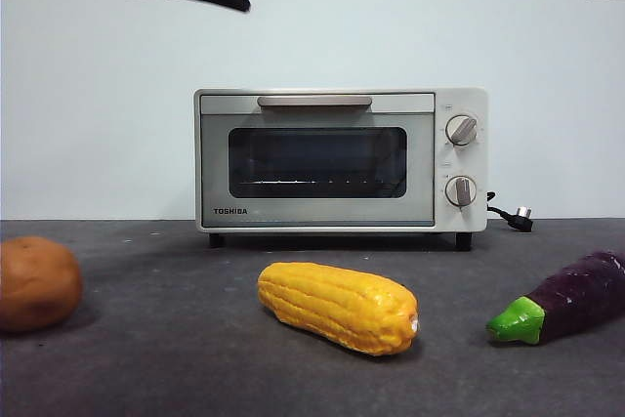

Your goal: Take the eggplant from the table,put the eggplant in the oven

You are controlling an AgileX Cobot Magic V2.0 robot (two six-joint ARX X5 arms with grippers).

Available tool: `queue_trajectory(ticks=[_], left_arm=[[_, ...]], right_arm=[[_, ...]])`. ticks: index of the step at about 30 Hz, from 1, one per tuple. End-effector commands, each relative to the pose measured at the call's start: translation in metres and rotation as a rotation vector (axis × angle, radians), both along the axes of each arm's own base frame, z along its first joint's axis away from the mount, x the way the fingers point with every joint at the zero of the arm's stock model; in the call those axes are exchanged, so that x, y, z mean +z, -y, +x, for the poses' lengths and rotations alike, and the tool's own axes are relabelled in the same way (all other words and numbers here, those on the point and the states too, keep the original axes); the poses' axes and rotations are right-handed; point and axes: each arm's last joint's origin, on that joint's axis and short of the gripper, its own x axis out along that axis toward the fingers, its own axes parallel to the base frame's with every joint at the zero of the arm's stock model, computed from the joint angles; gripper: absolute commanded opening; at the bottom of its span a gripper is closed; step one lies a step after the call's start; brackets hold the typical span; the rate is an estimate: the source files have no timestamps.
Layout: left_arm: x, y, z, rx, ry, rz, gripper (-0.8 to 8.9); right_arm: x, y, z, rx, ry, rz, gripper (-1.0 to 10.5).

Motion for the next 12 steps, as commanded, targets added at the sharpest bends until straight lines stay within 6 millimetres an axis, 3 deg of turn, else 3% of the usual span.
queue_trajectory(ticks=[1, 7, 12], left_arm=[[-0.009, 0.007, 0.016, -0.015, -0.010, 0.017, -0.06], [-0.028, 0.020, 0.042, -0.060, -0.054, 0.011, -0.06], [-0.043, 0.028, 0.051, -0.062, -0.075, 0.025, -0.06]], right_arm=[[0.002, 0.000, -0.001, 0.006, 0.010, 0.001, 6.0], [0.002, 0.000, -0.001, 0.003, 0.012, -0.004, 6.0], [0.001, 0.000, 0.001, 0.003, 0.012, -0.011, 6.0]])
